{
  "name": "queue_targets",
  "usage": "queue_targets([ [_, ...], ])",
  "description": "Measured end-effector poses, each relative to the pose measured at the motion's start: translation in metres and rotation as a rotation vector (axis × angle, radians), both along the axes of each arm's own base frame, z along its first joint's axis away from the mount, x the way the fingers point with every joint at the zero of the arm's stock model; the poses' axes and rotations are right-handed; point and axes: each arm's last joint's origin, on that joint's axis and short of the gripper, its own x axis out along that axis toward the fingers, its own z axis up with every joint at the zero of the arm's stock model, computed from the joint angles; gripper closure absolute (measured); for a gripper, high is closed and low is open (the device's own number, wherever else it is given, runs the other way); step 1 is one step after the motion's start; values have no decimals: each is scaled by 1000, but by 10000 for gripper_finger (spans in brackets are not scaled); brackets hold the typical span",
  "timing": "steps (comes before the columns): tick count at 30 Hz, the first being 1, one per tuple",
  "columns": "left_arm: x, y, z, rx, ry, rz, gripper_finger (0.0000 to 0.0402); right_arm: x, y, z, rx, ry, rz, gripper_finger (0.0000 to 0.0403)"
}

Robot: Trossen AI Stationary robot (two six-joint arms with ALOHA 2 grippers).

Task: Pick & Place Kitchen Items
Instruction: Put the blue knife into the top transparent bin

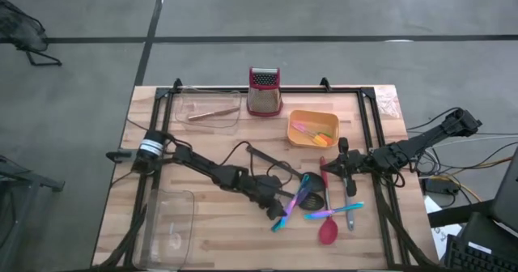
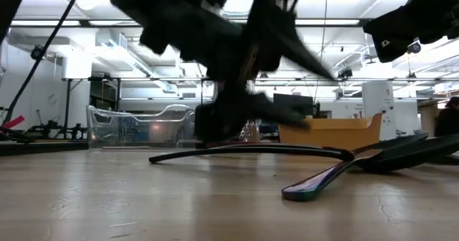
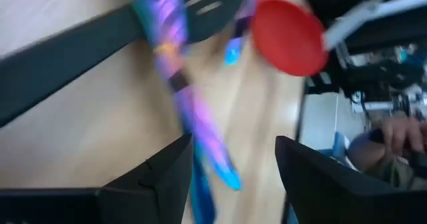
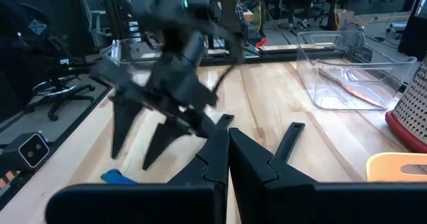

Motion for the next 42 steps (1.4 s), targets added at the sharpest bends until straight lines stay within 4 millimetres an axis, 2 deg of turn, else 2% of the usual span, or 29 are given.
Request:
queue_targets([
  [5,1,1,22,42,-86,0,184,0,0,0,-1,1,0,394],
  [8,4,-2,29,180,-118,21,184,0,0,0,-1,2,0,394],
  [11,9,-13,39,338,-70,54,184,0,0,0,-2,1,0,394],
  [14,8,-20,42,478,69,88,184,0,0,0,-4,2,0,394],
  [16,9,-24,47,527,102,109,184,0,0,0,-5,3,0,394],
  [19,16,-33,56,520,54,118,184,0,0,0,-5,4,0,394],
  [22,20,-42,46,537,62,100,184,0,0,0,-5,4,0,394],
  [28,25,-43,17,554,128,122,184,1,1,-3,26,24,-6,394],
  [33,28,-51,2,544,130,113,184,3,1,-8,33,55,-10,394],
  [42,32,-52,-19,552,159,99,186,8,4,-11,32,71,-12,394],
])
